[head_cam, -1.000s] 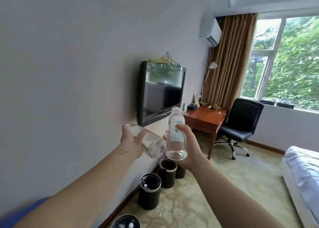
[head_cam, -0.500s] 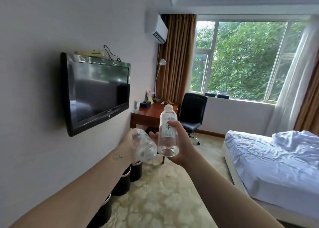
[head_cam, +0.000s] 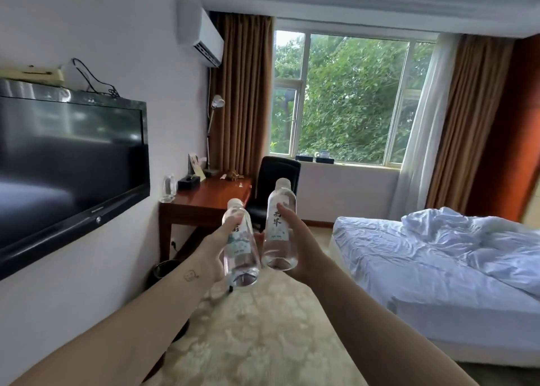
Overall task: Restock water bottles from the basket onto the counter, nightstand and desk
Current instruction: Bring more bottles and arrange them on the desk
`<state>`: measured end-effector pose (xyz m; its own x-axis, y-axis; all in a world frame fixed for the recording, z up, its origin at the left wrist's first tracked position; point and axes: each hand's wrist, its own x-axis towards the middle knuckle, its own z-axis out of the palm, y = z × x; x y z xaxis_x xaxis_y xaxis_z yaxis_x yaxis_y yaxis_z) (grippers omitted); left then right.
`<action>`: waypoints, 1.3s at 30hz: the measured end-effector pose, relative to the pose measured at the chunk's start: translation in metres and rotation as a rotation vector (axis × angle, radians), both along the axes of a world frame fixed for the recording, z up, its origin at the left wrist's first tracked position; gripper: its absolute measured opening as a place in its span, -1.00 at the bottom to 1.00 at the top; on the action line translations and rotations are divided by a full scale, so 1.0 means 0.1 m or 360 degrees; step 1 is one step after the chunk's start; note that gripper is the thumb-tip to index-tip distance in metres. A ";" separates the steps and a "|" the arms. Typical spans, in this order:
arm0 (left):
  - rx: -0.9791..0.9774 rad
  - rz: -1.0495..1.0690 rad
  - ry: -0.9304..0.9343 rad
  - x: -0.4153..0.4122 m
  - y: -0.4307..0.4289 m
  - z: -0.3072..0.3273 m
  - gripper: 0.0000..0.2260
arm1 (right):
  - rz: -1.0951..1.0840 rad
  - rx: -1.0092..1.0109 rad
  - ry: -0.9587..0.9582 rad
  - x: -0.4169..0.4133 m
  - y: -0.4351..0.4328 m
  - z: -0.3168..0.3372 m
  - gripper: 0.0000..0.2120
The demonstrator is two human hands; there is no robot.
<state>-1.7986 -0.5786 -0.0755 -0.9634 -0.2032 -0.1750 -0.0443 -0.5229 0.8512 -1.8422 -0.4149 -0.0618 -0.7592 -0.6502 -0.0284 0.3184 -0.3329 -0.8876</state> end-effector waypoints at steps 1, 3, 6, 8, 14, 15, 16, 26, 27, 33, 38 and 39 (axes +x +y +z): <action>-0.0004 0.0003 0.0046 -0.18 -0.06 0.05 -0.59 | -0.0087 0.0102 0.0065 -0.17 -0.05 0.02 -0.38; -0.0078 0.0036 0.0185 -0.53 -0.20 0.14 -0.53 | -0.0238 0.0248 0.0224 -0.50 -0.14 0.06 -0.33; -0.0269 0.0040 0.0397 -1.01 -0.38 0.26 -0.41 | -0.0310 0.0237 0.0366 -0.96 -0.31 0.11 -0.36; -0.0392 0.0038 0.0456 -1.33 -0.47 0.31 -0.40 | -0.0351 0.0230 0.0446 -1.26 -0.43 0.10 -0.48; -0.0524 0.0022 0.0520 -2.16 -0.59 0.22 -0.41 | -0.0509 0.0264 0.0452 -2.06 -0.59 0.02 -0.59; -0.0539 0.0035 0.0524 -2.26 -0.58 0.20 -0.43 | -0.0529 0.0288 0.0443 -2.18 -0.59 0.00 -0.60; -0.0554 0.0041 0.0532 -2.41 -0.58 0.17 -0.44 | -0.0536 0.0310 0.0439 -2.33 -0.59 -0.03 -0.61; -0.0578 0.0172 0.0538 -3.96 -0.39 0.02 -0.27 | -0.0397 0.0373 0.0489 -3.95 -0.42 -0.10 -0.54; -0.0553 0.0182 0.0532 -4.09 -0.37 0.02 -0.26 | -0.0364 0.0372 0.0493 -4.07 -0.41 -0.07 -0.53; -0.0521 0.0236 0.0548 -4.94 -0.13 0.03 -0.34 | -0.0240 0.0332 0.0523 -4.96 -0.20 0.01 -0.42; -0.0505 0.0288 0.0536 -5.44 -0.04 -0.02 -0.38 | -0.0205 0.0258 0.0479 -5.57 -0.14 -0.08 -0.43; -0.0506 0.0305 0.0535 -5.52 -0.05 -0.04 -0.39 | -0.0199 0.0250 0.0473 -5.67 -0.15 -0.11 -0.44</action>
<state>-2.3511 -0.5831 -0.0793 -0.8959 -0.3749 0.2382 0.3314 -0.2072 0.9205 -2.4093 -0.4297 -0.0727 -0.8227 -0.5571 0.1133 0.0041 -0.2051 -0.9787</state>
